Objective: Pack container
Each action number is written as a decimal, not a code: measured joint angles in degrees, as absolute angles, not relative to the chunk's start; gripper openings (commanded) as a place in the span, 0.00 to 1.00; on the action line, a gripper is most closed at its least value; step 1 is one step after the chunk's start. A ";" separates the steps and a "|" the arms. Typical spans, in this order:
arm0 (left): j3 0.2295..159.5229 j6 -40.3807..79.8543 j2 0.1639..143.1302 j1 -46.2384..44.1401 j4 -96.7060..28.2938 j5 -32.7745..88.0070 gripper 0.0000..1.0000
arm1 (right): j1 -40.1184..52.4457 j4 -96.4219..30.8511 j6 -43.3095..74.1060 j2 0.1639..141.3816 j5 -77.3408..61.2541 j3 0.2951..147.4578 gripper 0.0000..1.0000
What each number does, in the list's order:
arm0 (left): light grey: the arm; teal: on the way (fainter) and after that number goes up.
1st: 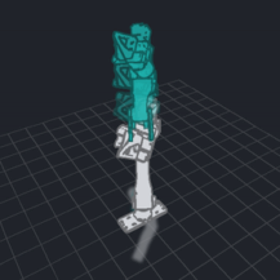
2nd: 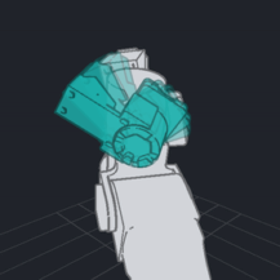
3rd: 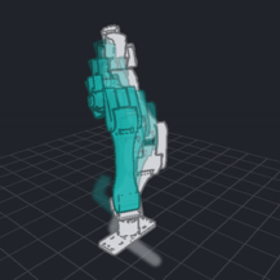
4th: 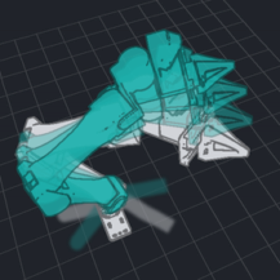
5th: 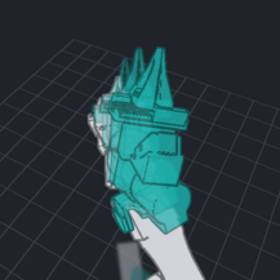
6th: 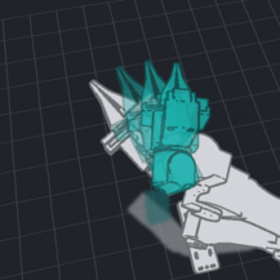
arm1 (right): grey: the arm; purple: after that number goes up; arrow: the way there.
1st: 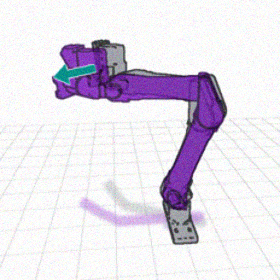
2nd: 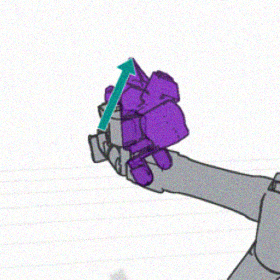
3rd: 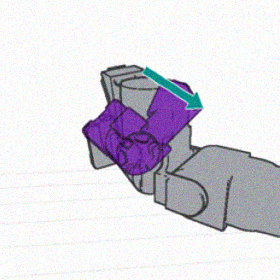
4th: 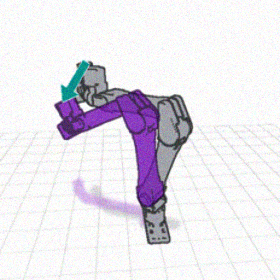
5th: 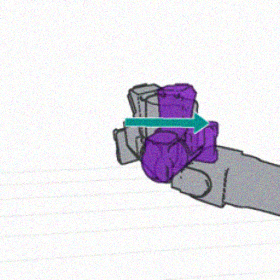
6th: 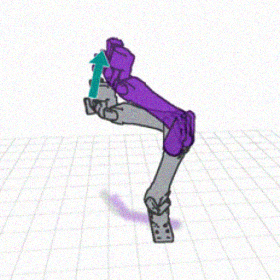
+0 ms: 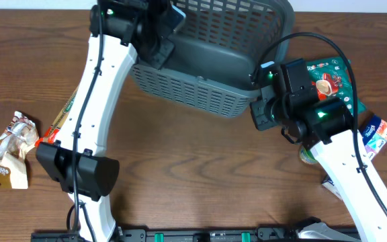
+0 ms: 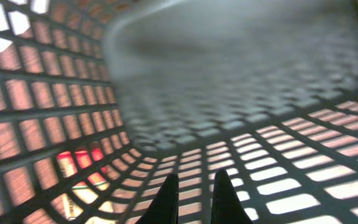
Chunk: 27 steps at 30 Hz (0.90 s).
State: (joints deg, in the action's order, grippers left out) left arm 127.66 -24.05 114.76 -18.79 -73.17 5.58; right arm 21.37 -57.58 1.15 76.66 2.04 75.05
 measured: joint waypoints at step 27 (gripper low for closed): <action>127.66 -23.81 114.69 -22.61 -81.14 5.15 0.06 | 21.37 -54.33 5.72 76.66 6.50 75.05 0.01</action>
